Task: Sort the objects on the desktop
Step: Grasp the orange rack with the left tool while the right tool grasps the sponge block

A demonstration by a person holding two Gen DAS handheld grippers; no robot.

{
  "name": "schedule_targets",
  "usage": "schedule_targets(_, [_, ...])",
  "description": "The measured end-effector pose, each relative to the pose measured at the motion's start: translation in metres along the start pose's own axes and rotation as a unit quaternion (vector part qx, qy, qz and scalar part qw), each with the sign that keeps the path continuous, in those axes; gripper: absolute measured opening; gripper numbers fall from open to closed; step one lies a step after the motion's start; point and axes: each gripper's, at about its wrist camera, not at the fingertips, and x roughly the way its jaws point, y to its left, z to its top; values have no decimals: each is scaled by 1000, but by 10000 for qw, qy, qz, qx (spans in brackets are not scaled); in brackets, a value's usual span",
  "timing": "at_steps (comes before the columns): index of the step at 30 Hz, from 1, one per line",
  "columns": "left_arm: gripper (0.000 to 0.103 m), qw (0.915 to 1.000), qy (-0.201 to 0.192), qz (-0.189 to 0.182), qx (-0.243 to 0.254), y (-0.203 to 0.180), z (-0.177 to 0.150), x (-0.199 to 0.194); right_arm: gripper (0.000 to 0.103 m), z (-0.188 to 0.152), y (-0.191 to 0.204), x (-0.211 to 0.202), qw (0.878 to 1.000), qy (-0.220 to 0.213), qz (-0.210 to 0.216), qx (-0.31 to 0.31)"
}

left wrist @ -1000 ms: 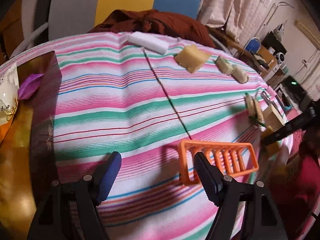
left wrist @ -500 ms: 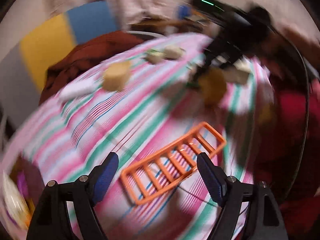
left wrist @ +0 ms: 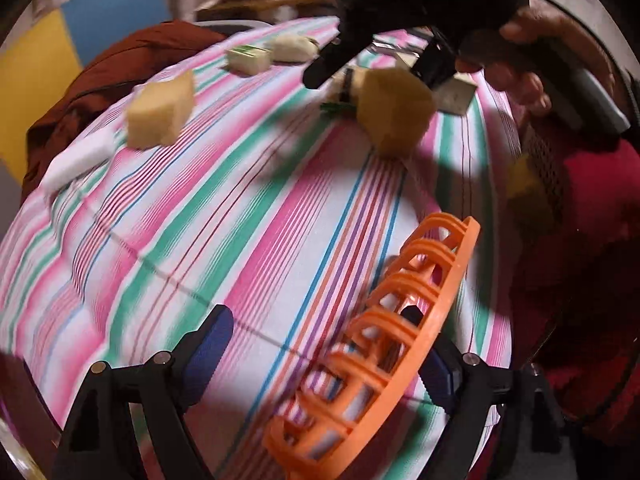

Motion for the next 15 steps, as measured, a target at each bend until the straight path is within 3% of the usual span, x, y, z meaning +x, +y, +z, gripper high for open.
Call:
schedule_targets(3, [79, 9990, -275, 87, -348, 1, -13, -8, 81, 0, 5, 2, 10000, 18, -36, -74])
schedule_targets(5, [59, 9969, -429, 106, -645, 3, -18, -12, 81, 0, 5, 3, 10000, 20, -39, -70])
schedule_targets(8, [45, 9846, -606, -100, -1639, 26, -24, -19, 81, 2, 12, 4, 9996, -50, 142, -224])
schedule_targets(10, [43, 9554, -811, -208, -2833, 53, -33, -25, 81, 1, 21, 4, 9969, -57, 673, -397])
schedule_targets(12, [44, 9196, -957, -305, -3799, 75, -49, -31, 84, -1, 29, -1, 9939, -198, 955, -507])
schedule_targets(14, [57, 9037, -1027, -489, -4128, 78, -57, -32, 86, -2, 33, -6, 9939, -378, 842, -608])
schedule_targets(15, [61, 9028, -1043, -489, -4143, 75, -59, -34, 86, -2, 33, -10, 9944, -498, 698, -621])
